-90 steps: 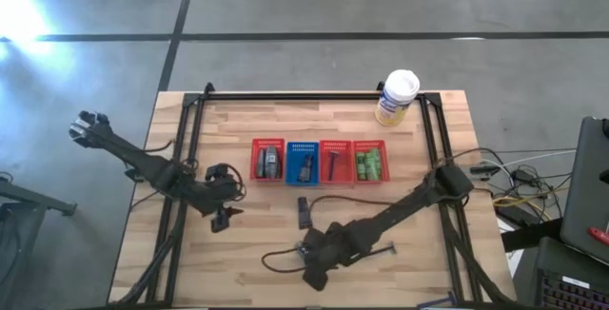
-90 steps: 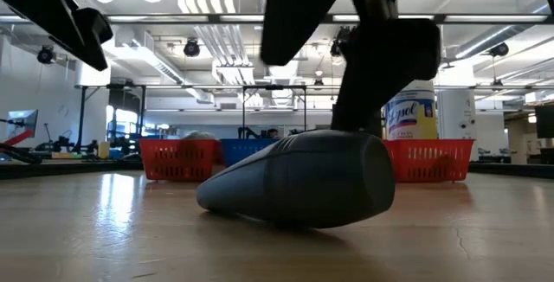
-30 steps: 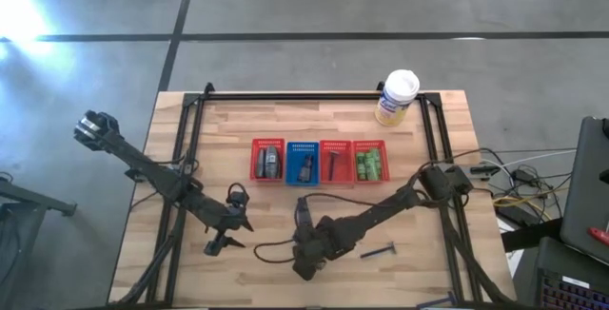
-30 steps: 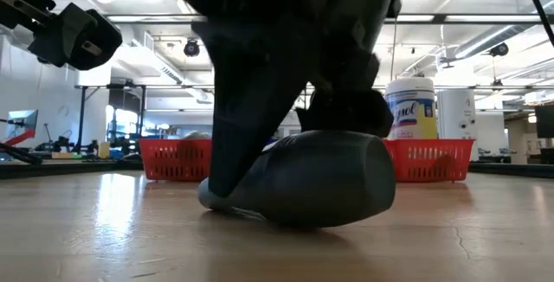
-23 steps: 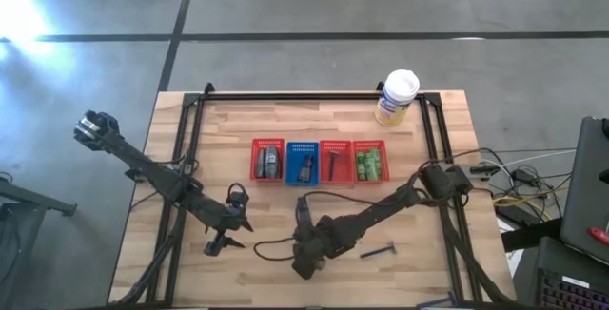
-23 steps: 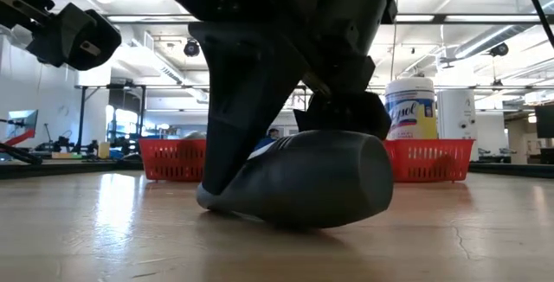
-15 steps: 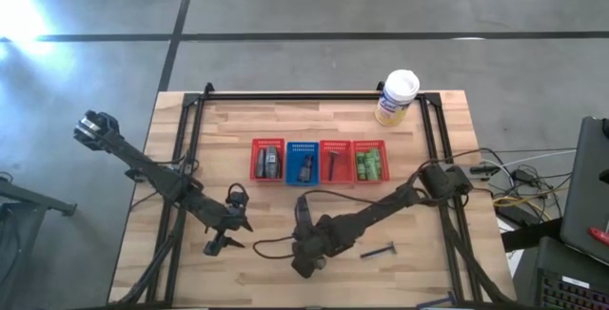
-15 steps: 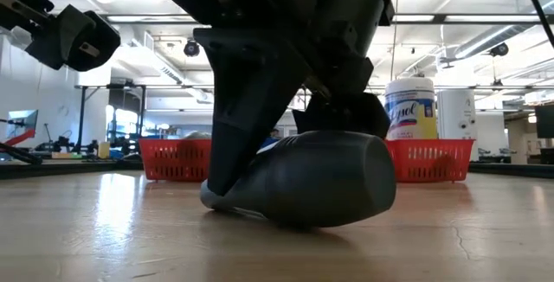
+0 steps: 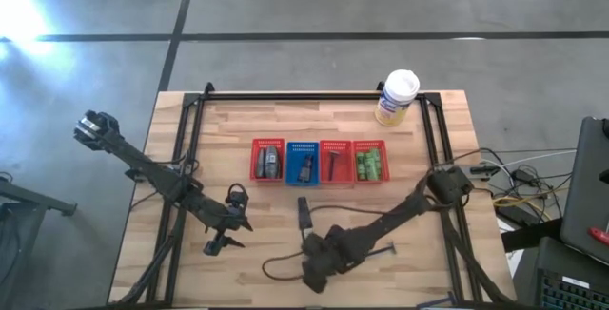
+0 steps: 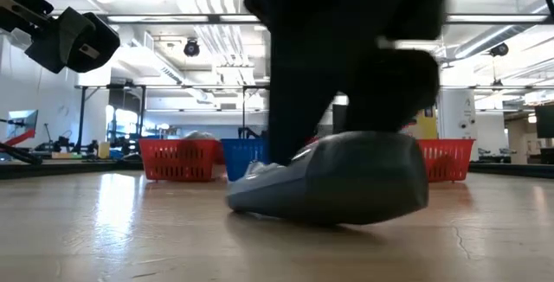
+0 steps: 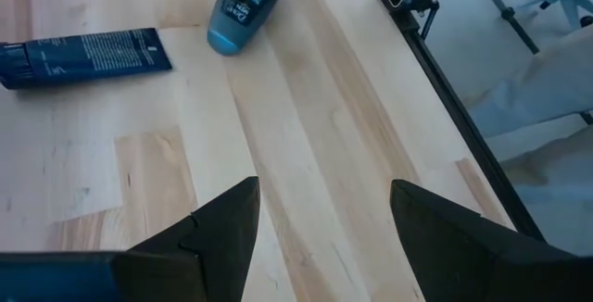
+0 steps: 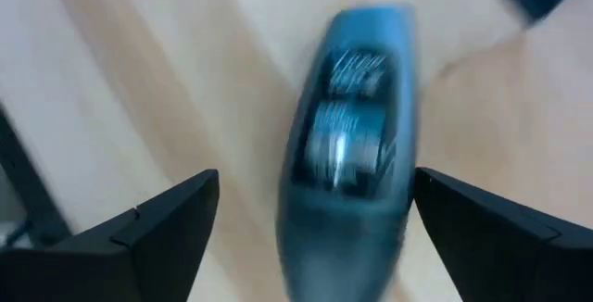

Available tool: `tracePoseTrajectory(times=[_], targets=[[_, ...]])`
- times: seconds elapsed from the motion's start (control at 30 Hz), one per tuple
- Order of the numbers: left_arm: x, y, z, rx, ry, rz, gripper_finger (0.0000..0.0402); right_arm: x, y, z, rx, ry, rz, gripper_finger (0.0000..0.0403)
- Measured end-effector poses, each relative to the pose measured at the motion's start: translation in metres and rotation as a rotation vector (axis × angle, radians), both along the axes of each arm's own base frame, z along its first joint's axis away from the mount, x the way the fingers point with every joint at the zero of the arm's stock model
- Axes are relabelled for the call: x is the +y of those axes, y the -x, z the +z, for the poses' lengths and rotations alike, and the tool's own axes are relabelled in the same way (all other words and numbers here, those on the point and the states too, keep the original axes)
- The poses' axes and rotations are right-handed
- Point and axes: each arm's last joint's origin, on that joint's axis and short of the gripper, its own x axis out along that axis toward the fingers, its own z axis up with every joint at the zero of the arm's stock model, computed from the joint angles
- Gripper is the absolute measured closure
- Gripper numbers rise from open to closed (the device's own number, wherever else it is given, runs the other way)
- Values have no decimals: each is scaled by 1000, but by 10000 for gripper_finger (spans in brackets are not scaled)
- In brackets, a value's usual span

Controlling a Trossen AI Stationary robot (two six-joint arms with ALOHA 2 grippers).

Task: Pick & Place Travel size toiletries
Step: Put the black deodorant into the left red basket

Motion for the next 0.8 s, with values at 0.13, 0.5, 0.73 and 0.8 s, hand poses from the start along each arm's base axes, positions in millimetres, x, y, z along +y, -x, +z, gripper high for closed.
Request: tracePoseTrajectory(times=[0.13,0.5,0.73,0.8], targets=[[0,0,0,2,-1,0,154,14,8,-4,9,0,20,35],[1,0,-1,-12,-30,-4,154,4,4,-20,11,104,13,35],[1,0,-1,-10,-30,1,154,-2,2,-26,28,122,29,58],[1,0,-1,-9,-30,1,154,-2,2,-26,44,113,38,84]])
